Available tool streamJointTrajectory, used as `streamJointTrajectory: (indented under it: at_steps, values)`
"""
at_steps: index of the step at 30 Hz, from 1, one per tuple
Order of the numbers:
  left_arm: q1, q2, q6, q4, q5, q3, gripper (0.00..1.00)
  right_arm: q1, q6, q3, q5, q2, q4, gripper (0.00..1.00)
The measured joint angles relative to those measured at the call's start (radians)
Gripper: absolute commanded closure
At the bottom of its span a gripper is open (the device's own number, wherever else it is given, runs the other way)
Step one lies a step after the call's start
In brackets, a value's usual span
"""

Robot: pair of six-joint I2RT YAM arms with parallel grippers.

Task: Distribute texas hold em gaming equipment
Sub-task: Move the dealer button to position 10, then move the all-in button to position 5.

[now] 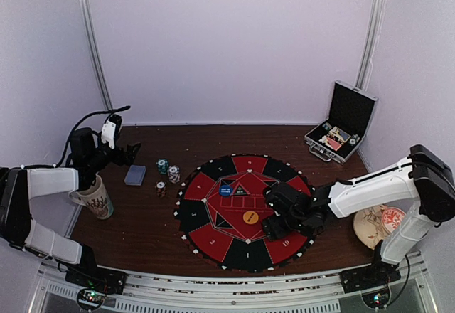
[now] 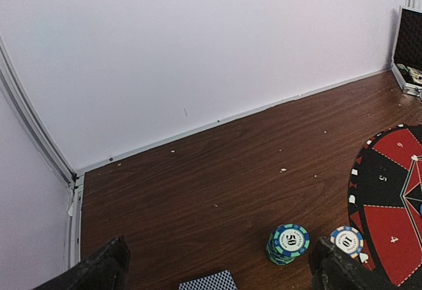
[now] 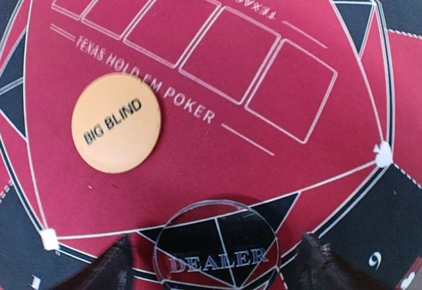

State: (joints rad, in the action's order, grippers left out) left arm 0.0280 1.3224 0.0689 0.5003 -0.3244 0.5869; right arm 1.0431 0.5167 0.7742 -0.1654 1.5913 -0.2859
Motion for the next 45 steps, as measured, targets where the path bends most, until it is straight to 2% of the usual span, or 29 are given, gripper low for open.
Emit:
streamJointTrajectory:
  at_steps: [5, 11, 14, 18, 25, 43, 45]
  values:
    - [0.0, 0.0, 0.0, 0.0, 0.0, 0.0, 0.02, 0.0, -0.026, 0.077, -0.006, -0.038, -0.064, 0.03]
    - [0.0, 0.003, 0.0, 0.0, 0.001, 0.0, 0.02, 0.0, -0.076, 0.314, -0.068, 0.011, -0.111, 0.03]
    - [0.0, 0.003, 0.0, 0.0, 0.006, 0.0, 0.02, 0.0, -0.099, 0.446, -0.113, 0.117, -0.125, 0.09]
    - [0.0, 0.003, 0.0, 0.0, 0.008, 0.0, 0.02, 0.0, -0.125, 0.536, -0.144, 0.245, -0.14, 0.18]
    - [0.0, 0.003, 0.0, 0.0, 0.008, 0.0, 0.02, -0.032, -0.145, 0.562, -0.12, 0.364, -0.15, 0.27]
    - [0.0, 0.003, 0.0, 0.0, 0.01, 0.0, 0.02, -0.158, -0.177, 0.59, 0.035, 0.467, -0.076, 0.42]
    - [0.0, 0.003, 0.0, 0.0, 0.01, 0.0, 0.02, -0.166, -0.175, 0.613, 0.047, 0.485, -0.071, 0.47]
